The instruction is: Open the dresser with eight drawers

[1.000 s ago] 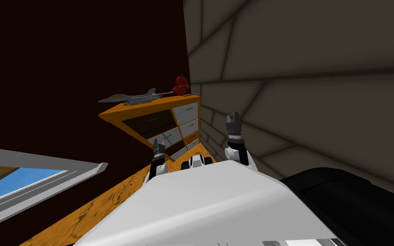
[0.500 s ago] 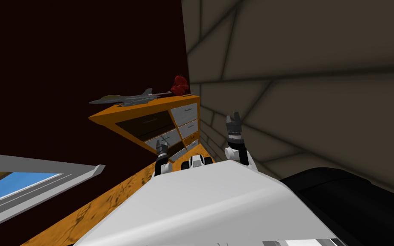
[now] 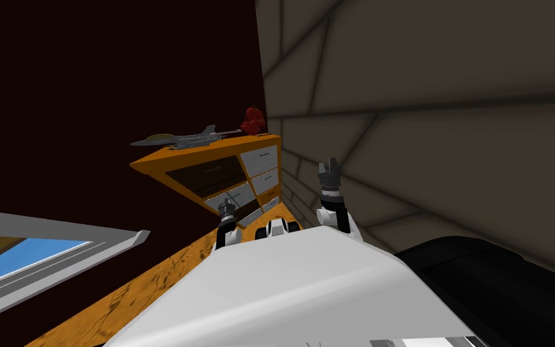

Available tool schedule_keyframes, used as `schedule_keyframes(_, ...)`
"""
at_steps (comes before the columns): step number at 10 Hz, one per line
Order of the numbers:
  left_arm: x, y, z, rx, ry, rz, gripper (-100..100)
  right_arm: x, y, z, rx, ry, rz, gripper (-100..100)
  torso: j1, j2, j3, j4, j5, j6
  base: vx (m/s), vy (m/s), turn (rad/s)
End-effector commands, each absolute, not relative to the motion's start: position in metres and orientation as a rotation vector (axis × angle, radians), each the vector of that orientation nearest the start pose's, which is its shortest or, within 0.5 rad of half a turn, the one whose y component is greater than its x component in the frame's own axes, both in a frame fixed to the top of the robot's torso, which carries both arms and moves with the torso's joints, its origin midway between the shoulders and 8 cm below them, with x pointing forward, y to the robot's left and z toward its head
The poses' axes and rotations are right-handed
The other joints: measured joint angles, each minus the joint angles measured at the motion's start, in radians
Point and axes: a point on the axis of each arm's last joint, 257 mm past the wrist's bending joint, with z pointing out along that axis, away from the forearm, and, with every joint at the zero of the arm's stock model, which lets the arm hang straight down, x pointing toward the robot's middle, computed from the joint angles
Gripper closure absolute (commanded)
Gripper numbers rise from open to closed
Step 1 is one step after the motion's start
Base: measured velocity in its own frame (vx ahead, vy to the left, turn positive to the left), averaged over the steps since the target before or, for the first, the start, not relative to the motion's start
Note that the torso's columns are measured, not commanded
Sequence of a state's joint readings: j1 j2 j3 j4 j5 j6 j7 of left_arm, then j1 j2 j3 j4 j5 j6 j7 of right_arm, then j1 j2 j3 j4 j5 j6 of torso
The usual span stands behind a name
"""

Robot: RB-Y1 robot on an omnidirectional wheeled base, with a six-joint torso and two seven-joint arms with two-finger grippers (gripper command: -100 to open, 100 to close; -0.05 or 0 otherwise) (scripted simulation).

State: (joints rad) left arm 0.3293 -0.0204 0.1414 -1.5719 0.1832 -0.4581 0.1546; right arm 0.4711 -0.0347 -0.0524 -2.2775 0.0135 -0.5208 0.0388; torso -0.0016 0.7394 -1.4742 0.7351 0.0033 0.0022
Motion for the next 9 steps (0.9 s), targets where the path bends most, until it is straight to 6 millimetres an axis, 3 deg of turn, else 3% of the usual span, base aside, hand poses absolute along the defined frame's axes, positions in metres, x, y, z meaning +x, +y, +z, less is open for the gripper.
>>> schedule_keyframes(1,0.409,0.358,-0.264,-1.389,0.719,-1.245,100,0.341,-0.287,0.038,0.567,0.622,1.226,0,0.002,0.000,-0.001,0.001,0.000,-0.001,-0.180,-0.096,0.001)
schedule_keyframes(6,0.405,0.355,-0.266,-1.394,0.728,-1.242,100,0.341,-0.287,0.038,0.567,0.622,1.226,0,0.002,-0.002,-0.002,0.001,-0.002,-0.001,-0.136,-0.072,0.011)
schedule_keyframes(7,0.406,0.360,-0.253,-1.387,0.722,-1.242,-100,0.341,-0.287,0.038,0.567,0.622,1.226,0,0.002,-0.002,-0.001,0.001,-0.001,-0.001,-0.074,-0.047,-0.002)
schedule_keyframes(9,0.406,0.362,-0.245,-1.384,0.719,-1.244,-100,0.341,-0.287,0.038,0.567,0.622,1.226,0,0.004,-0.009,-0.006,0.002,-0.003,-0.002,0.022,-0.008,-0.002)
